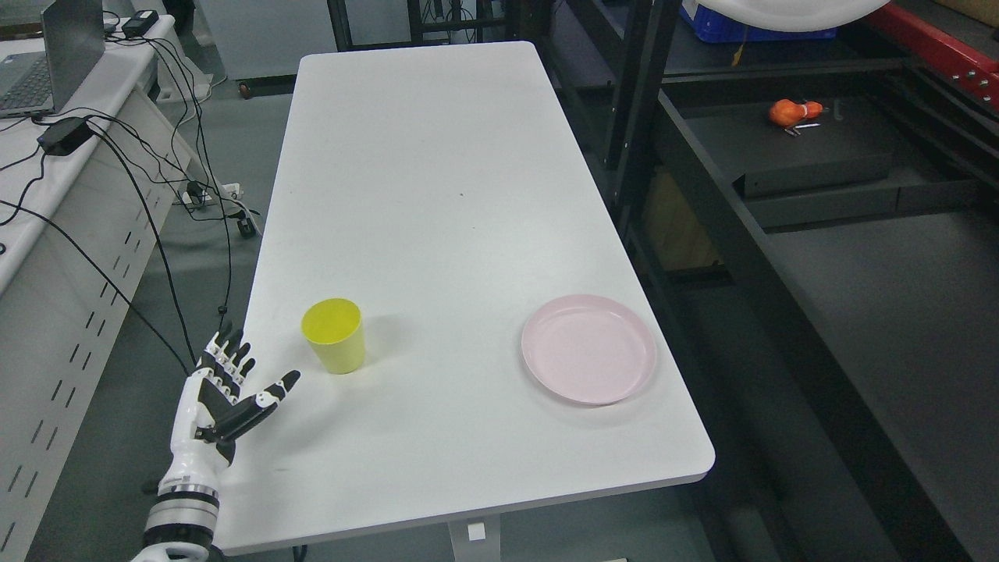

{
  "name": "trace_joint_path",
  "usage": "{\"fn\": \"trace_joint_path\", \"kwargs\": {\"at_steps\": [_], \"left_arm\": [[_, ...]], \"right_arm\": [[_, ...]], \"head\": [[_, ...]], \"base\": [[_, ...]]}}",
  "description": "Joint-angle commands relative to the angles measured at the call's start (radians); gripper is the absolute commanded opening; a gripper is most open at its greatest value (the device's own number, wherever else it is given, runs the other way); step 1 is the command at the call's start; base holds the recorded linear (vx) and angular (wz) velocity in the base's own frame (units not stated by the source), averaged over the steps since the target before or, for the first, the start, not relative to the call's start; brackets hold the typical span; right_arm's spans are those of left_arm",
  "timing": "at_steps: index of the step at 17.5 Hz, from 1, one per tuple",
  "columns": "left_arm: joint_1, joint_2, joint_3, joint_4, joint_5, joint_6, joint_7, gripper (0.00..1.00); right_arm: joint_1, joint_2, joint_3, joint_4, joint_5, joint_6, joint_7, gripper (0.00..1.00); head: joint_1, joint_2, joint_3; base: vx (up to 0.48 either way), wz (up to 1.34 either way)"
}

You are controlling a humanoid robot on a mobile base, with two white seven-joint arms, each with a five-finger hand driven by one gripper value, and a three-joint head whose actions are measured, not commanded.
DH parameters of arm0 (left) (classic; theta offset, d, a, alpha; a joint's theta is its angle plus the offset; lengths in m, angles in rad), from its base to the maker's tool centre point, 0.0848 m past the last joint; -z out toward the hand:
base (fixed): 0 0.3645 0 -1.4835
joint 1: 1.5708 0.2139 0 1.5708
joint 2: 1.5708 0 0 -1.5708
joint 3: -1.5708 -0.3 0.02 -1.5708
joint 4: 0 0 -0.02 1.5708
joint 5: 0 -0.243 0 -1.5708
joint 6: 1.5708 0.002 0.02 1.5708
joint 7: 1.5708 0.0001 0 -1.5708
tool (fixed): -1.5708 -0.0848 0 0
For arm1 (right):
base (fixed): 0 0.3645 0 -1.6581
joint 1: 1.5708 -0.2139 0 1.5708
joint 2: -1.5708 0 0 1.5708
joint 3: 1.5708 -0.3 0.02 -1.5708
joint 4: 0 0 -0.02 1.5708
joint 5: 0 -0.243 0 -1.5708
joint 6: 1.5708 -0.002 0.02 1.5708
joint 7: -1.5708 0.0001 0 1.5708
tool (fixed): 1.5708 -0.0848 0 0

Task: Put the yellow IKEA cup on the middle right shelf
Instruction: 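Reach the left hand toward the yellow cup on the table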

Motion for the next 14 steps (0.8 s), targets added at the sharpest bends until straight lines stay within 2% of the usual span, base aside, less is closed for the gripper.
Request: {"fn": "trace_joint_path", "kwargs": {"at_steps": [1, 4, 9, 14], "left_arm": [[-0.006, 0.002, -0.031, 0.003, -0.001, 0.0, 0.002, 0.99], [-0.02, 0.002, -0.042, 0.025, 0.0, -0.031, -0.001, 0.99], [-0.018, 0.002, -0.155, 0.026, 0.0, -0.092, -0.009, 0.99], [-0.02, 0.002, -0.212, 0.074, 0.0, -0.096, -0.009, 0.99]], "right_arm": [[0.014, -0.017, 0.017, 0.0, -0.025, 0.001, 0.001, 0.99], [0.014, -0.017, 0.017, 0.0, -0.025, 0.001, 0.001, 0.99], [0.014, -0.017, 0.017, 0.0, -0.025, 0.001, 0.001, 0.99], [0.014, -0.017, 0.017, 0.0, -0.025, 0.001, 0.001, 0.99]], "head": [[0.0, 0.0, 0.0], [0.0, 0.0, 0.0], [0.0, 0.0, 0.0], [0.0, 0.0, 0.0]], "base": [[0.05, -0.07], [0.065, -0.02], [0.051, 0.0], [0.0, 0.0]]}}
